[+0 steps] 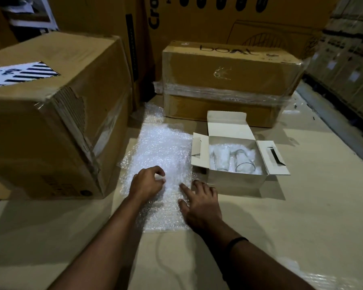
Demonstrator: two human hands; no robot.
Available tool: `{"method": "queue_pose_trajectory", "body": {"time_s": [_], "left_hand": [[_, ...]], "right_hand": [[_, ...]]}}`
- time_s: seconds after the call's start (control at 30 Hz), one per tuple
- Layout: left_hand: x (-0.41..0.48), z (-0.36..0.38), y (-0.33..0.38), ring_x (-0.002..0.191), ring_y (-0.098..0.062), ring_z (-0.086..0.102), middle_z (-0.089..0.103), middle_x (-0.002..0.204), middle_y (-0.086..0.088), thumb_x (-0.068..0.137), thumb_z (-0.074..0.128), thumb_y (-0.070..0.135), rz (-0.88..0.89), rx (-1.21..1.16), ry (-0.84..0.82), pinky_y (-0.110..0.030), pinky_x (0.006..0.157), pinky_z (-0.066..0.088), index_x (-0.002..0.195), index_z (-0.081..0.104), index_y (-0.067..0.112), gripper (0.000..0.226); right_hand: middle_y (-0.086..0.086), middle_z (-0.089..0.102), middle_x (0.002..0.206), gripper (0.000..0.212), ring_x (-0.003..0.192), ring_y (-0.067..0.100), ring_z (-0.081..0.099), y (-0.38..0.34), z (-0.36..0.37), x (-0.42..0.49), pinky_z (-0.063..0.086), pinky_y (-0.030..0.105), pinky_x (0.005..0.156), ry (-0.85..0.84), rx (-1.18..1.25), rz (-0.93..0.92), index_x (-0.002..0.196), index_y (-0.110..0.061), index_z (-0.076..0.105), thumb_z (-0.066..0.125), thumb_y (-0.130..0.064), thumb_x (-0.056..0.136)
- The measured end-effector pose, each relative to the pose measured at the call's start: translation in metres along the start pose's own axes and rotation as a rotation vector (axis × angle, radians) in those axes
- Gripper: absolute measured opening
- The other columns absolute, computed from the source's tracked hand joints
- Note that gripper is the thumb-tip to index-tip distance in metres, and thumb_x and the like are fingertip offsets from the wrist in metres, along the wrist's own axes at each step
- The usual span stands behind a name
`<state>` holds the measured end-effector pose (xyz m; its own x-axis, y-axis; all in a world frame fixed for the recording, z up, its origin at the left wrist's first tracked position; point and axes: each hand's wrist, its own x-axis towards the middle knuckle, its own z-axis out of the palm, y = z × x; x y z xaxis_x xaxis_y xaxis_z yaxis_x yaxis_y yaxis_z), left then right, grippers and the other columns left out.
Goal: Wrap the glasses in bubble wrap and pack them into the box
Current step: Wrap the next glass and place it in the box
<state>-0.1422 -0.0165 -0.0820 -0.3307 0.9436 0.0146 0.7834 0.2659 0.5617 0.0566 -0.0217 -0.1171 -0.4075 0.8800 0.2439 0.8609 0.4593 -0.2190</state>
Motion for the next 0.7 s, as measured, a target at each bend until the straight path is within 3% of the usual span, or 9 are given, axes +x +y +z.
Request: {"method": "queue_pose_trajectory", "body": {"time_s": [0.1,0.17,0.3,0.4,0.47,0.53,0.6,0.7], "left_hand": [[0.002,0.003,-0.001,0.111,-0.02,0.059,0.069,0.114,0.006,0.085,0.067,0.049,0.078,0.054,-0.043,-0.038,0.097,0.042,0.115,0.067,0.032,0.034],[0.006,0.004,0.002,0.115,-0.022,0.058,0.069,0.117,0.005,0.088,0.064,0.047,0.066,0.046,-0.024,-0.039,0.098,0.041,0.123,0.065,0.031,0.038],[0.012,0.008,0.011,0.107,-0.023,0.061,0.073,0.105,0.005,0.088,0.066,0.035,0.035,0.155,0.014,-0.036,0.09,0.043,0.098,0.076,0.029,0.015],[0.017,0.003,0.009,0.095,-0.021,0.066,0.075,0.096,0.006,0.087,0.065,0.03,-0.086,-0.118,0.069,-0.035,0.087,0.05,0.08,0.072,0.03,0.01],[0.021,0.0,0.008,0.095,-0.022,0.067,0.074,0.096,0.005,0.087,0.066,0.03,-0.09,-0.194,0.128,-0.038,0.087,0.051,0.078,0.068,0.032,0.009],[0.022,0.001,0.009,0.107,-0.024,0.063,0.072,0.108,0.004,0.087,0.067,0.036,-0.012,-0.057,0.11,-0.039,0.092,0.047,0.093,0.072,0.03,0.01],[0.019,0.007,0.013,0.12,-0.024,0.051,0.064,0.125,0.003,0.085,0.07,0.045,0.087,0.169,0.002,-0.039,0.097,0.039,0.113,0.069,0.031,0.032],[0.02,0.014,0.019,0.119,-0.023,0.049,0.064,0.122,0.004,0.085,0.069,0.045,0.082,0.257,-0.033,-0.039,0.094,0.035,0.11,0.072,0.03,0.028]], "right_hand": [[0.011,0.056,0.124,0.08,0.107,0.031,0.055,-0.001,0.0,0.001,0.041,0.047,0.093,0.01,0.005,0.028,0.153,-0.022,0.025,0.048,-0.053,0.083],[0.01,0.057,0.12,0.075,0.102,0.03,0.055,-0.002,0.001,0.0,0.043,0.046,0.089,0.021,-0.021,-0.008,0.152,-0.026,0.027,0.048,-0.05,0.084],[0.01,0.057,0.124,0.048,0.108,0.031,0.054,0.0,0.001,0.001,0.039,0.045,0.089,-0.004,-0.036,-0.027,0.13,-0.037,0.054,0.049,-0.048,0.084],[0.009,0.057,0.125,0.045,0.113,0.029,0.052,0.001,0.003,0.001,0.037,0.045,0.092,-0.018,-0.038,-0.03,0.127,-0.037,0.056,0.048,-0.05,0.084],[0.008,0.057,0.126,0.046,0.114,0.029,0.051,0.002,0.002,0.001,0.037,0.045,0.093,-0.005,-0.034,-0.039,0.128,-0.037,0.054,0.048,-0.051,0.085],[0.008,0.056,0.125,0.054,0.113,0.03,0.052,0.002,0.003,0.001,0.038,0.046,0.092,0.012,-0.035,-0.035,0.136,-0.033,0.048,0.047,-0.051,0.086],[0.009,0.055,0.124,0.07,0.108,0.03,0.053,0.002,0.004,0.001,0.04,0.047,0.092,0.024,-0.039,-0.027,0.149,-0.026,0.032,0.045,-0.052,0.086],[0.009,0.054,0.122,0.075,0.103,0.031,0.053,0.002,0.004,0.0,0.04,0.048,0.09,0.044,-0.042,-0.055,0.154,-0.026,0.019,0.043,-0.052,0.088]]}}
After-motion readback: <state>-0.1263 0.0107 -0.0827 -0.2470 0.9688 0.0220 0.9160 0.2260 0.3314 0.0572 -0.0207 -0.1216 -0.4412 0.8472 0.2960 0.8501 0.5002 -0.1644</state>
